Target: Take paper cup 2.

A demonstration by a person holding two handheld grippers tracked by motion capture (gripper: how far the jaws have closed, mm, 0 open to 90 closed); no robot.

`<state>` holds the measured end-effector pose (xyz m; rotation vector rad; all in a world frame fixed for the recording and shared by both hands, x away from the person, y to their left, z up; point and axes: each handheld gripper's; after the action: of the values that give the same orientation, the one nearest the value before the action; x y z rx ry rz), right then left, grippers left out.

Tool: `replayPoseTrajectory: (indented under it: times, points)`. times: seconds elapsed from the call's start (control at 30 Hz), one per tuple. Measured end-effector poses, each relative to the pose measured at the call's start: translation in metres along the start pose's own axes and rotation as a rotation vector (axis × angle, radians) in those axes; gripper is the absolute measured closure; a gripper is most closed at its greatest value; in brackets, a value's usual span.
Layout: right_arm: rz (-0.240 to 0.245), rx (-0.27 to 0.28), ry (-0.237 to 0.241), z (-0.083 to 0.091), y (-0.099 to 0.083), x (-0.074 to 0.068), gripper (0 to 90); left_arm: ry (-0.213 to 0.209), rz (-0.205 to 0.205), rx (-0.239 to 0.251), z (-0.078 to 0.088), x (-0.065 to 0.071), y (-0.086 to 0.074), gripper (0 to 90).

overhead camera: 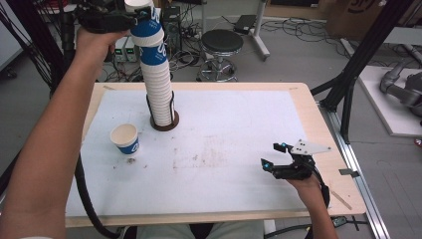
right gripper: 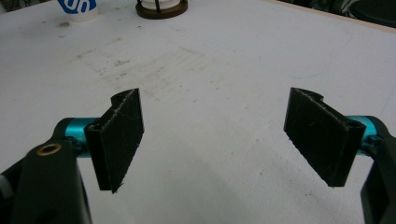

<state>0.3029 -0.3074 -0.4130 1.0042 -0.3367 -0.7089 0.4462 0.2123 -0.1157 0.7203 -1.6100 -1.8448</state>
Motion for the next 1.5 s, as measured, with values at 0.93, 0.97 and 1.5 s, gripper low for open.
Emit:
replayPoseTrajectory:
  times: [0.93,0.97,1.5]
  points:
    - [0.002,0.012,0.015,-0.002,0.003,-0.003,20.5,-0.382,-0.061,-0.014,-0.014,0.092,-0.055,29.3]
    - [0.001,0.012,0.016,-0.001,0.003,-0.004,20.5,-0.393,-0.060,-0.014,-0.016,0.095,-0.061,29.3]
    - [0.001,0.005,0.023,-0.003,0.002,-0.004,20.5,-0.504,-0.027,-0.046,-0.030,0.123,-0.155,29.3]
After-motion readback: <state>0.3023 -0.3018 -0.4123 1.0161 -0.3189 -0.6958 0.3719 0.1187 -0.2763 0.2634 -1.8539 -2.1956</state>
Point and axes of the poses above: each handheld gripper's, and its own axes: z roughly backward along the jaws, y roughly out of its top, x roughly to its right, and after that the axes turned 3 degrees about -x, right-handed
